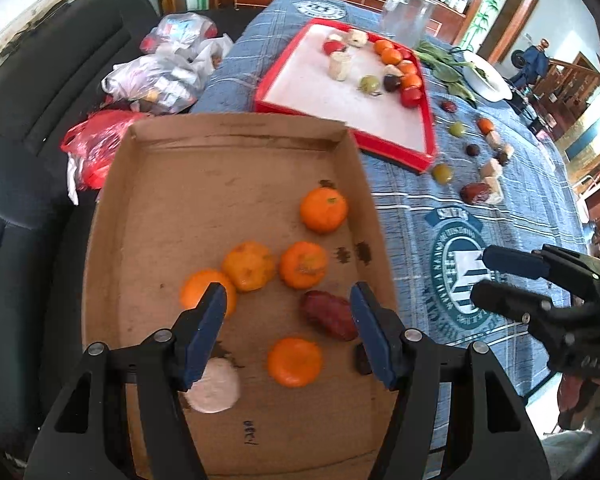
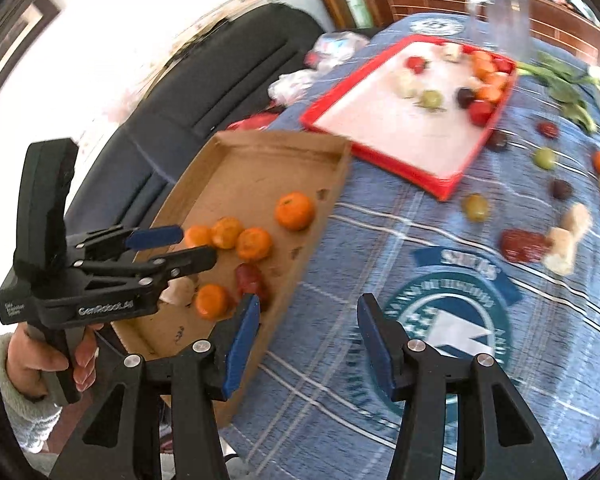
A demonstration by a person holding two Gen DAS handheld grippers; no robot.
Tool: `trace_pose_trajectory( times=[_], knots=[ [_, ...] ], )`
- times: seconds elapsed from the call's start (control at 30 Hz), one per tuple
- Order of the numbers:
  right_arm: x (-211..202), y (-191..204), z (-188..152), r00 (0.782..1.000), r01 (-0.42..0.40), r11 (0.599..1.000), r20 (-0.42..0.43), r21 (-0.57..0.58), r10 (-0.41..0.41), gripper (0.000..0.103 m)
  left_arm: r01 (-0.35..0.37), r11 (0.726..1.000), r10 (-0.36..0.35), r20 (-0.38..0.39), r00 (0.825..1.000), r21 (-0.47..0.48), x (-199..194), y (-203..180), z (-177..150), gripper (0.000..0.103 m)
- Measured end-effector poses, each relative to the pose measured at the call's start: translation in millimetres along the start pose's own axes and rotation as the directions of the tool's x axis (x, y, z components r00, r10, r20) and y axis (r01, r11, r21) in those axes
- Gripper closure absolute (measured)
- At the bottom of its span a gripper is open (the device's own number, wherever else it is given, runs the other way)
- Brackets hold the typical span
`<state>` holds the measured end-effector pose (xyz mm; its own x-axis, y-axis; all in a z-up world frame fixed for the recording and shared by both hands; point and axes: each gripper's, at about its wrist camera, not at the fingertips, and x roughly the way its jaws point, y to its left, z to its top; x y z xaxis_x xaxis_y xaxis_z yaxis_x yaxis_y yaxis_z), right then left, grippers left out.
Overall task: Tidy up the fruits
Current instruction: 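Move the left gripper toward a red date while the right gripper approaches a beige rice cake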
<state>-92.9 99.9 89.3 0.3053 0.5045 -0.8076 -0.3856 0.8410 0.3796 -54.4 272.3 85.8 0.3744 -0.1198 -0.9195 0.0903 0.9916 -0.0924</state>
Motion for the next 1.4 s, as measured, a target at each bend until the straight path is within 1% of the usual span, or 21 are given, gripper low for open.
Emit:
trace_pose_trajectory(
  times=[0.07,0.23,0.5,0.63,0.77,0.87,1.0,1.07,1.13,1.2,1.4],
  knots=[
    [-4.6,-11.2,3.3,1.000,0.011,1.000,0.014,0.027,-0.012,0.051,0.008,1.000,-0.008,-0.001,1.000,0.013,0.7,-9.2,2.5,0.039],
    [-27.9,-43.3,-1.6,0.997,0.047,0.995,0.049,0.090,-0.052,0.051,0.032,0.998,-0.031,-0.008,0.999,0.056,3.8,-36.4,9.9,0.039],
    [-58.3,-102.3,-21.2,0.989,0.111,0.971,0.070,0.211,-0.128,0.049,0.067,0.988,-0.062,-0.040,0.997,0.136,17.2,-89.1,19.7,0.040],
    [-67.2,-121.4,-27.4,0.986,0.125,0.962,0.077,0.244,-0.148,0.049,0.091,0.981,-0.081,-0.064,0.995,0.173,26.1,-113.9,24.9,0.040],
    [-76.1,-138.0,-31.5,0.983,0.136,0.956,0.083,0.259,-0.162,0.049,0.129,0.972,-0.115,-0.082,0.990,0.196,37.1,-138.3,32.2,0.040],
    [-78.6,-151.6,-28.5,0.981,0.145,0.952,0.085,0.270,-0.173,0.049,0.156,0.960,-0.138,-0.092,0.986,0.234,50.2,-160.1,41.1,0.040],
    [-78.0,-167.7,-16.5,0.980,0.147,0.945,0.090,0.292,-0.180,0.051,0.153,0.948,-0.124,-0.119,0.985,0.280,71.7,-183.1,51.2,0.040],
    [-77.1,-174.2,-9.1,0.978,0.152,0.942,0.092,0.299,-0.187,0.051,0.158,0.945,-0.122,-0.142,0.982,0.286,82.5,-190.7,55.7,0.040],
    [-75.0,-180.5,-2.1,0.977,0.155,0.941,0.092,0.301,-0.191,0.052,0.162,0.942,-0.122,-0.150,0.981,0.292,88.3,-195.9,58.9,0.040],
    [-70.6,-187.1,4.3,0.978,0.156,0.939,0.087,0.305,-0.190,0.054,0.163,0.938,-0.121,-0.152,0.981,0.305,93.2,-201.4,62.2,0.040],
    [-54.9,-205.7,16.9,0.982,0.143,0.933,0.068,0.330,-0.175,0.055,0.157,0.932,-0.113,-0.150,0.982,0.326,103.0,-211.8,75.3,0.040]
  ],
)
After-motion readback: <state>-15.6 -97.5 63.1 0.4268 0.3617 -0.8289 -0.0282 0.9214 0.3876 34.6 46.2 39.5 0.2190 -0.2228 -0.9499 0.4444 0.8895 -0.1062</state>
